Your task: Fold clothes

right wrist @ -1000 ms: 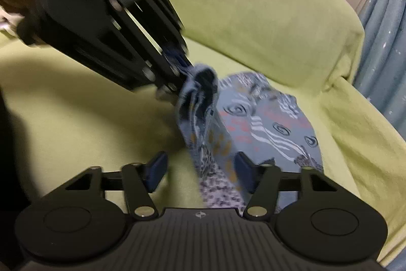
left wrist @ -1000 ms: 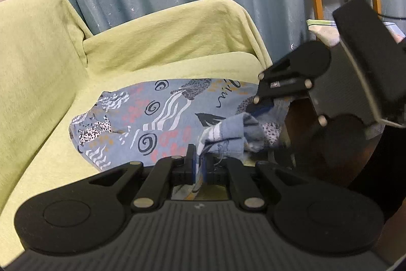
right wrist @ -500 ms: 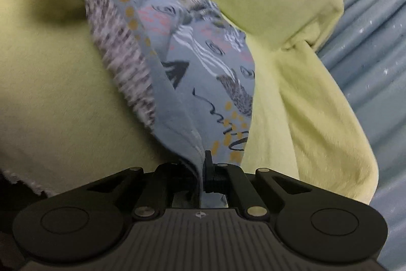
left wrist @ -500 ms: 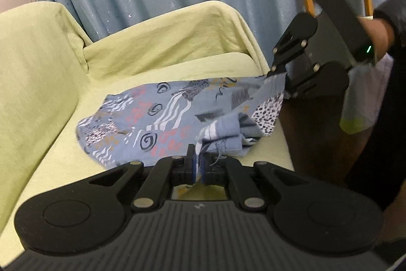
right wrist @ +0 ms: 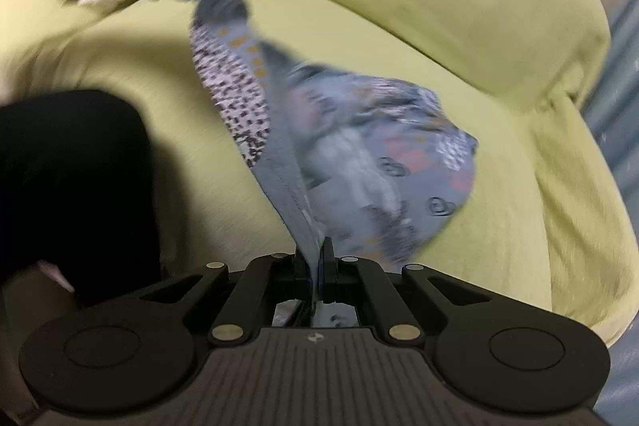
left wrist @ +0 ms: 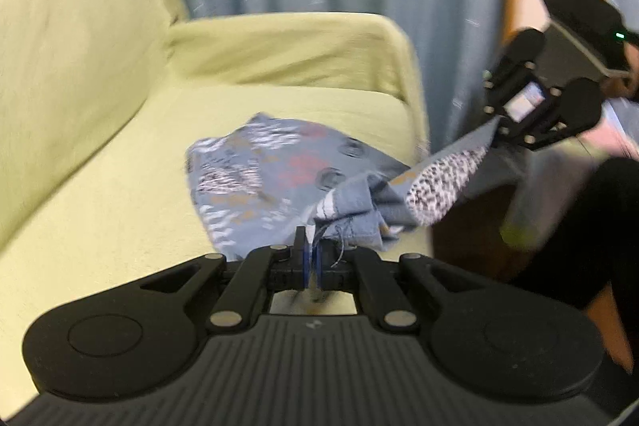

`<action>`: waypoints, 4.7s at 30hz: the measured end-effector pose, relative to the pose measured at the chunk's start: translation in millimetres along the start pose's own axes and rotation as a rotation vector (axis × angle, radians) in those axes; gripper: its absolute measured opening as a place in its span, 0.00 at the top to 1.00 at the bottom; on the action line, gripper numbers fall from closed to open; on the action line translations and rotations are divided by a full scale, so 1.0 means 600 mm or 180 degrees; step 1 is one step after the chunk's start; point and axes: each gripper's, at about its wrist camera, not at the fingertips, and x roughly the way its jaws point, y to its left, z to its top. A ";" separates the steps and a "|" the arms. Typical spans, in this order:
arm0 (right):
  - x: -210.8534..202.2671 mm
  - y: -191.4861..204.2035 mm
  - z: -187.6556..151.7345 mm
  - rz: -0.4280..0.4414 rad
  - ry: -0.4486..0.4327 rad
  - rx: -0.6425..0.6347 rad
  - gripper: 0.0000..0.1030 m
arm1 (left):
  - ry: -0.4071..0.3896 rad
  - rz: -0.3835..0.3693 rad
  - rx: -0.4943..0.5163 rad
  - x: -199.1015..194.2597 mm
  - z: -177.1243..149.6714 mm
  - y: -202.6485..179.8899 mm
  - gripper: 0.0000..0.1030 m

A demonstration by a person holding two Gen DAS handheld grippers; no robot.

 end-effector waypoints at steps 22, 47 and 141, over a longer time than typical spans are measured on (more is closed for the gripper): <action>0.215 -0.283 -0.272 0.1920 -0.1520 0.4805 0.58 | 0.0254 -0.0340 -0.1256 0.169 -0.041 0.173 0.94; 0.175 -0.224 -0.230 0.1308 -0.1036 0.3660 0.53 | 0.0182 -0.0213 -0.1162 0.167 -0.044 0.158 0.93; 0.195 -0.230 -0.244 0.1106 -0.1097 0.4028 0.57 | 0.0617 0.1122 0.0028 0.277 0.045 -0.061 0.76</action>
